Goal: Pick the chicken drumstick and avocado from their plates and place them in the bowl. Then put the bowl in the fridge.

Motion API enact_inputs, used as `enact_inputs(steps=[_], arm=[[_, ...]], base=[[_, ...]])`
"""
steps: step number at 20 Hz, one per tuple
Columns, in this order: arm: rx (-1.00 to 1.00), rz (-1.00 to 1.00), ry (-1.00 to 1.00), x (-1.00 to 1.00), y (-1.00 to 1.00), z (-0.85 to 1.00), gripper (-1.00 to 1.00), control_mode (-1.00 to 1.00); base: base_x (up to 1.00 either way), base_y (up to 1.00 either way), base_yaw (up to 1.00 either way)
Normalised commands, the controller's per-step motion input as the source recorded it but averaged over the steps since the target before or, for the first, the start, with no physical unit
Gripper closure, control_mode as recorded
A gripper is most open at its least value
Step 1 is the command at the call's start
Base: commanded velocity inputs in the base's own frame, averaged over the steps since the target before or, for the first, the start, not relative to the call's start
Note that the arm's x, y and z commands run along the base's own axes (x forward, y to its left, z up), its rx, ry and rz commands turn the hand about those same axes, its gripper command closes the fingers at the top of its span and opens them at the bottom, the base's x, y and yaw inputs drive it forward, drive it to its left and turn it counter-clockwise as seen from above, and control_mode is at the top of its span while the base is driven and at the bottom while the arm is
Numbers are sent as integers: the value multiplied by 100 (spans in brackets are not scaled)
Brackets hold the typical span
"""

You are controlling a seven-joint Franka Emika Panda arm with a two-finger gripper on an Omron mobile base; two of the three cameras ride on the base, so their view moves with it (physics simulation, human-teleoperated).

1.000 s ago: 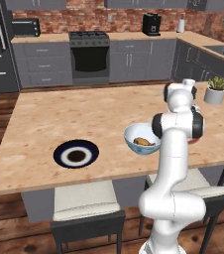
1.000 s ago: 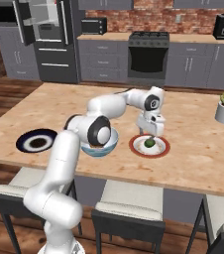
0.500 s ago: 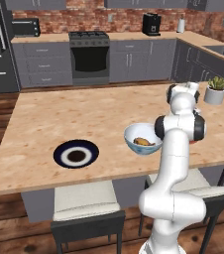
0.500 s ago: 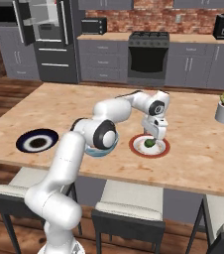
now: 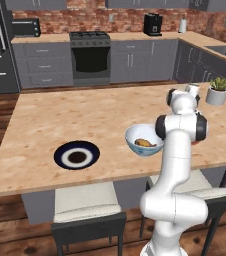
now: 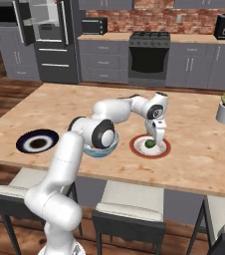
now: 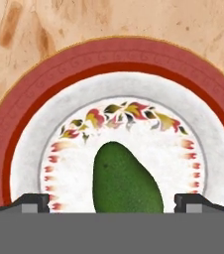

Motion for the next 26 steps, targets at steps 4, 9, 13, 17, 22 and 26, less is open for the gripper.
enact_inputs(steps=[4, 9, 13, 17, 22, 26], arm=[[-2, -5, 0, -19, -1, -8, -100, -100], [0, -1, 0, -19, 1, -5, -100, -100], [0, 0, 0, -16, 0, 0, -100, -100], [0, 0, -1, -12, 3, 0, -100, -100], [0, 0, -4, -3, 11, 0, -100, -100], [0, 0, -8, 10, 3, 0, -100, -100]], base=[[0, 0, 0], [0, 0, 0], [0, 0, 0], [0, 0, 0], [0, 0, 0], [0, 0, 0]])
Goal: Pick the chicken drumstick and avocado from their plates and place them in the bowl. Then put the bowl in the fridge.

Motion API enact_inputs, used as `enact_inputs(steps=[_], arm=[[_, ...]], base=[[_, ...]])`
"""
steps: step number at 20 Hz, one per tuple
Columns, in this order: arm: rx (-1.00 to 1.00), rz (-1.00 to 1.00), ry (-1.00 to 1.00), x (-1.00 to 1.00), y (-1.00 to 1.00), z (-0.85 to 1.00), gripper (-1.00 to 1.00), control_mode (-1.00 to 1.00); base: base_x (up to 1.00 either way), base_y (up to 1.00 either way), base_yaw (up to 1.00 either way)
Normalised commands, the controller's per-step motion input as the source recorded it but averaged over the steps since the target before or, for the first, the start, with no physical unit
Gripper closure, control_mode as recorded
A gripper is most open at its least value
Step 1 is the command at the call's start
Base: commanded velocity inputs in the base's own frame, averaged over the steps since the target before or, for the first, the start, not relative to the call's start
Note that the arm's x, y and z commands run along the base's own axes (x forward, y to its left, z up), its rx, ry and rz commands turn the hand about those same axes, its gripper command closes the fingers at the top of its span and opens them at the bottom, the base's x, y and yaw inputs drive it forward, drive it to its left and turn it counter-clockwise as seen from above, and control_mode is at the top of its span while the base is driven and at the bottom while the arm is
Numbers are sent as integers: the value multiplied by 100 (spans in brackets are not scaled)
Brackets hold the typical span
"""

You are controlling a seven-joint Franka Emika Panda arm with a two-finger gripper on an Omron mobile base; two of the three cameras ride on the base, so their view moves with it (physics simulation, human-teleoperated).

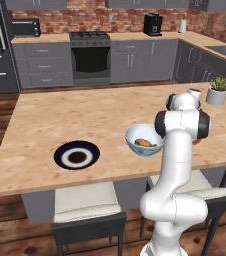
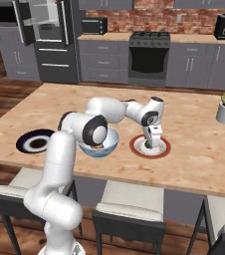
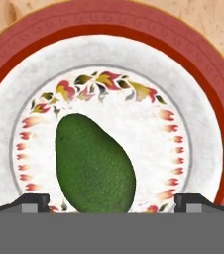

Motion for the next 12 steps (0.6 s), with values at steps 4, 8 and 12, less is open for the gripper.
enact_inputs(steps=[4, 8, 12], arm=[[0, 0, -1, 1, 0, -2, -100, -100], [-1, 0, 0, 0, -9, -3, -100, -100], [0, 0, 1, 0, -2, 0, -100, -100]], base=[[0, 0, 0], [0, 0, 0], [0, 0, 0]])
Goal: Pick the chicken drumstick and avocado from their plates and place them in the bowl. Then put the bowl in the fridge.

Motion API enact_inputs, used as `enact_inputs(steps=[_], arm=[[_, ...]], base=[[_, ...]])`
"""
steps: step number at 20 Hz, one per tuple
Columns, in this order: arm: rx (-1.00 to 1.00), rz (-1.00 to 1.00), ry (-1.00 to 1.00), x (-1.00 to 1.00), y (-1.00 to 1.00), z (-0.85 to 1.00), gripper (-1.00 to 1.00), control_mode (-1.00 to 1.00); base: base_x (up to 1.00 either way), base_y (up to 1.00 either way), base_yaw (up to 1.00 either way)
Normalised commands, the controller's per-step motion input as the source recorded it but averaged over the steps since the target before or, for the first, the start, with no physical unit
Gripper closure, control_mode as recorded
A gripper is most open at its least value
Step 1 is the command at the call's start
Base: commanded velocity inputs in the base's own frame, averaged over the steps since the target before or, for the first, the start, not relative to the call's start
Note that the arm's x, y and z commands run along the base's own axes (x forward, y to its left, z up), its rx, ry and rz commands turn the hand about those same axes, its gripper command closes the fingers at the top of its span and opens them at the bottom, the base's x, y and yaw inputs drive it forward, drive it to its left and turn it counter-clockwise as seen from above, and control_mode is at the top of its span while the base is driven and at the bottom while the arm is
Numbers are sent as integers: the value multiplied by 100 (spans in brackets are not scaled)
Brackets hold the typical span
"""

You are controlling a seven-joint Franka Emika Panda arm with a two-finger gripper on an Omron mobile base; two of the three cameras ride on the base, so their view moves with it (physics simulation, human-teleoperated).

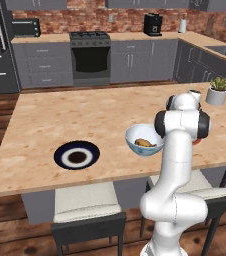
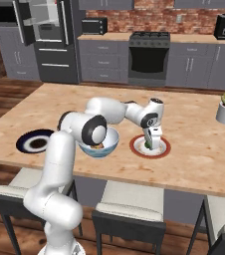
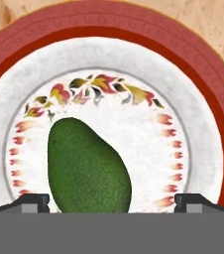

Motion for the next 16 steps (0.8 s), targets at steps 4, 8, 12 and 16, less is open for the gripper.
enact_inputs(steps=[4, 8, 12, 16], arm=[[0, 0, 0, 6, 0, 0, -100, -100], [0, 0, 1, 11, 0, -1, -100, -100], [0, 0, 3, 10, 0, -7, -100, -100], [0, 0, 4, 9, 0, -11, -100, -100]], base=[[0, 0, 0], [0, 0, 0], [0, 0, 0], [0, 0, 0]])
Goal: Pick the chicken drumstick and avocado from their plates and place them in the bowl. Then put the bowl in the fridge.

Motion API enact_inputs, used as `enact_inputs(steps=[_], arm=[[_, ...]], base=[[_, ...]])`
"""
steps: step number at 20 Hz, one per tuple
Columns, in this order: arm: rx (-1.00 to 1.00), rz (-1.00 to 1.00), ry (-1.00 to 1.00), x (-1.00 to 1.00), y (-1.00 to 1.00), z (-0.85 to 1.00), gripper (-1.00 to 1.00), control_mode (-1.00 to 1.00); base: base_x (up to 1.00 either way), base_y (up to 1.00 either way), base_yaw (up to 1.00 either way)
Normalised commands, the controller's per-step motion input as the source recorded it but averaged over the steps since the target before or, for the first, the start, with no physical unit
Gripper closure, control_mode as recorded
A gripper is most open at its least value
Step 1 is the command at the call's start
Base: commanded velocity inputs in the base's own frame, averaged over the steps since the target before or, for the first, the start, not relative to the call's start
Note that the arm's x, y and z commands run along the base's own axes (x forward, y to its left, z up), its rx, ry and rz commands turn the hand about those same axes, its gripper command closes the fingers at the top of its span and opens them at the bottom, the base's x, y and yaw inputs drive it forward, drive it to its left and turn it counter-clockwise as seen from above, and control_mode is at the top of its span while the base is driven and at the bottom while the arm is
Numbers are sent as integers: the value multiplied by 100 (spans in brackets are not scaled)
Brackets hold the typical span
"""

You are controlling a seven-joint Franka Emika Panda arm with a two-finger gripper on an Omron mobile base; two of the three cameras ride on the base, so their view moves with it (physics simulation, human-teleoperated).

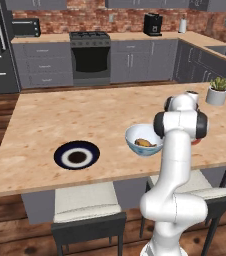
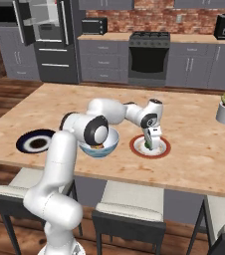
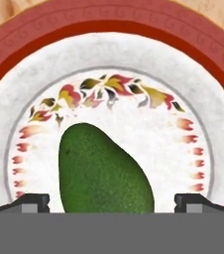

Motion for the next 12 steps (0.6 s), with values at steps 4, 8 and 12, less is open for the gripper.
enact_inputs(steps=[4, 8, 12], arm=[[0, 0, 4, 2, 0, -8, -100, -100], [0, 0, 4, 0, -2, -8, 100, -100], [-1, 0, 5, 0, -9, -11, 100, -100]], base=[[0, 0, 0], [0, 0, 0], [0, 0, 0]])
